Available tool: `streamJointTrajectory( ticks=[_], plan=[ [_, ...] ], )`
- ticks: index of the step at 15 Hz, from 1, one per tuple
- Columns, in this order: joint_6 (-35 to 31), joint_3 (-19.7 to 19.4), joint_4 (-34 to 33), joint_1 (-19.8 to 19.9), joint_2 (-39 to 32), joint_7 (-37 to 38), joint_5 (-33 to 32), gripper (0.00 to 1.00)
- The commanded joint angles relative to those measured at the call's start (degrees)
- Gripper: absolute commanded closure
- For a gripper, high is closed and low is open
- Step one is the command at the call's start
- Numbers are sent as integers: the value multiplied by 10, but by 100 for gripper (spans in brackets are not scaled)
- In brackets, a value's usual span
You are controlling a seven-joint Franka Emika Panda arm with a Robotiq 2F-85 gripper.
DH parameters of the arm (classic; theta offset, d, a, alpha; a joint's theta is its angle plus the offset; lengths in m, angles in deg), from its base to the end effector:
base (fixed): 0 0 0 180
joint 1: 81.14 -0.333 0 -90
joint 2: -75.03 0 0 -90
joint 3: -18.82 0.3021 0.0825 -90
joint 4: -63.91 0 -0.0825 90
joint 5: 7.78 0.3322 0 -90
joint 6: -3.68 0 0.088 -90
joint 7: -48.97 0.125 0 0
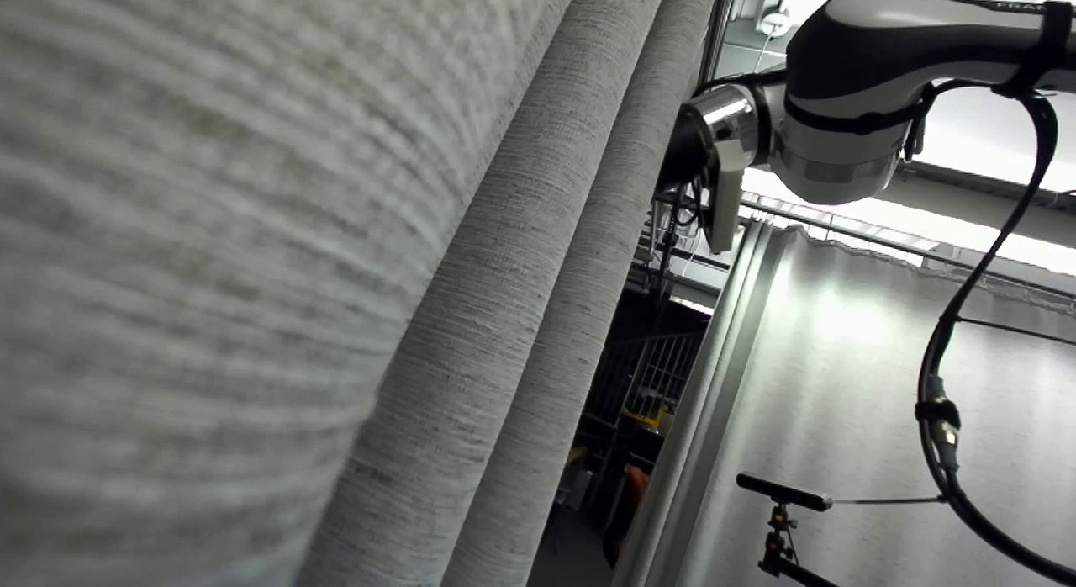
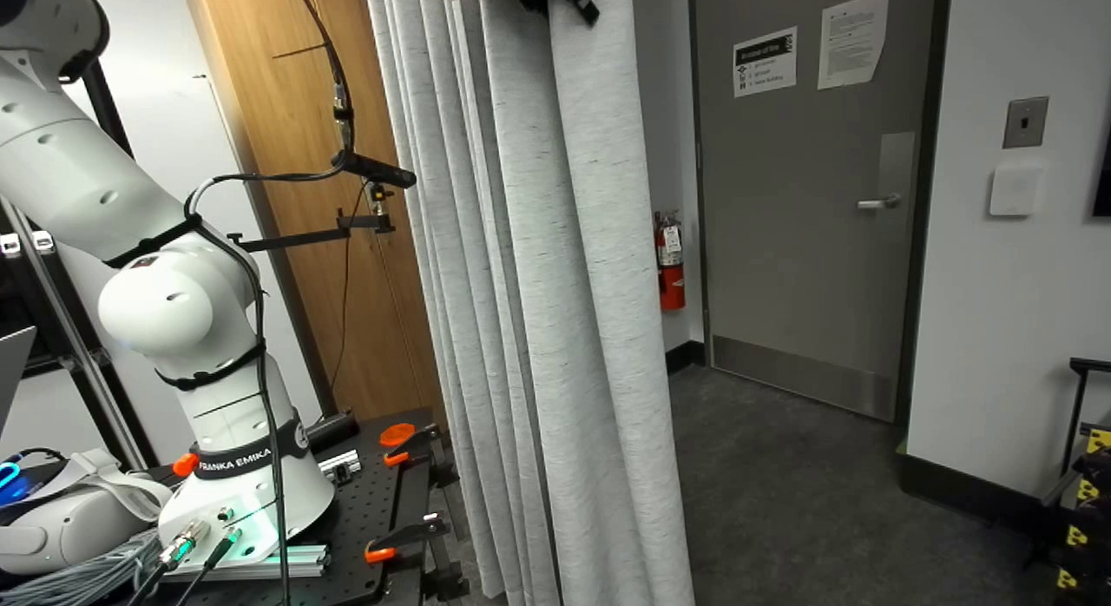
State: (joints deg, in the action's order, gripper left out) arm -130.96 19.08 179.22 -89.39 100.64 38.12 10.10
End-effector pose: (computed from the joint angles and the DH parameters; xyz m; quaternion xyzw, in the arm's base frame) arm 0.4202 0.0718 0.7003 -0.9098 -0.0959 -0.3805 0.1352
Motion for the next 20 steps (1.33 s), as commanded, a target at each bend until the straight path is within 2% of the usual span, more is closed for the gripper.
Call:
streamJointTrajectory(
  ticks=[1, 6, 7, 8, 13, 17, 18, 20],
  plan=[
    [-78, -13, -45, -24, -21, -21, 33, 0],
    [-172, -16, -74, -48, -43, -25, 40, 0],
    [-184, -19, -77, -54, -47, -27, 42, 10],
    [-191, -22, -79, -59, -51, -29, 45, 26],
    [-206, -37, -88, -71, -69, -38, 56, 65],
    [-202, -46, -103, -51, -94, -23, 48, 95],
    [-199, -51, -107, -42, -104, -16, 42, 99],
    [-198, -60, -114, -15, -131, -3, 26, 100]
  ],
)
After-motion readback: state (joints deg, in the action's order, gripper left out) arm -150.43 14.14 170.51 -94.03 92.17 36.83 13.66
